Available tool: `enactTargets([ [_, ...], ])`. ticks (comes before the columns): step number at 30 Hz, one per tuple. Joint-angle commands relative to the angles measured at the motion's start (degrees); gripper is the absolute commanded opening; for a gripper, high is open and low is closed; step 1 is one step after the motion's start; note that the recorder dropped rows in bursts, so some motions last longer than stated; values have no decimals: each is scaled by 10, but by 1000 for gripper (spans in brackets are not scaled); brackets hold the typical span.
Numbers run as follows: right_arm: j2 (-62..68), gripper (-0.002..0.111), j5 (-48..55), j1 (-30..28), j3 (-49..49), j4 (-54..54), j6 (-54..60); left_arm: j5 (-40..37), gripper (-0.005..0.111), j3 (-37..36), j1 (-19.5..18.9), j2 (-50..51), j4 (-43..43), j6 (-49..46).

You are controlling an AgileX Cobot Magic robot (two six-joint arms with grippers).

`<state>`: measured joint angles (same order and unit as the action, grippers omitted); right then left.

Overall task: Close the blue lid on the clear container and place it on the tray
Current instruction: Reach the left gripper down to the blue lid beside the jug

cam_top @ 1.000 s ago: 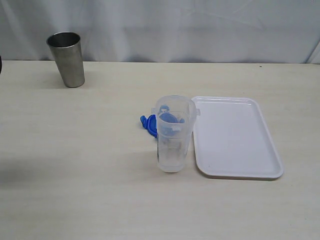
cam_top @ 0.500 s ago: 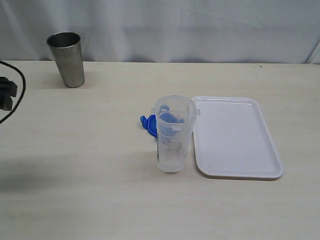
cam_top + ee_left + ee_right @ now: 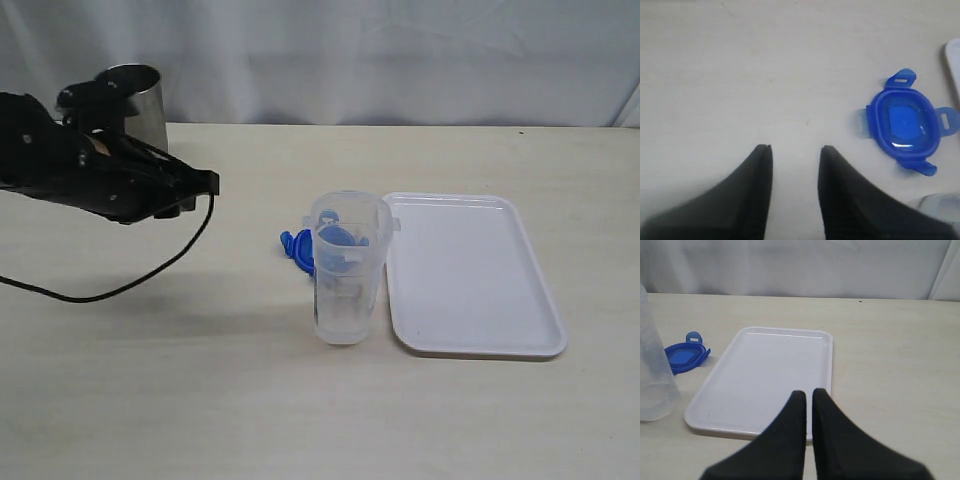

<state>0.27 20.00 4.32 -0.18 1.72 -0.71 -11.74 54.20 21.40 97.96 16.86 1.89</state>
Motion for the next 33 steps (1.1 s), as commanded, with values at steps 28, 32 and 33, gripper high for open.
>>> enactTargets([
  [28,-3,5,-2,-3,2,0,-1,-203,44,306,7,302,281,-254],
  [32,-3,5,-2,-3,2,0,-1,-211,44,306,7,305,350,-306],
  [33,-3,5,-2,-3,2,0,-1,-211,44,306,8,306,352,-308],
])
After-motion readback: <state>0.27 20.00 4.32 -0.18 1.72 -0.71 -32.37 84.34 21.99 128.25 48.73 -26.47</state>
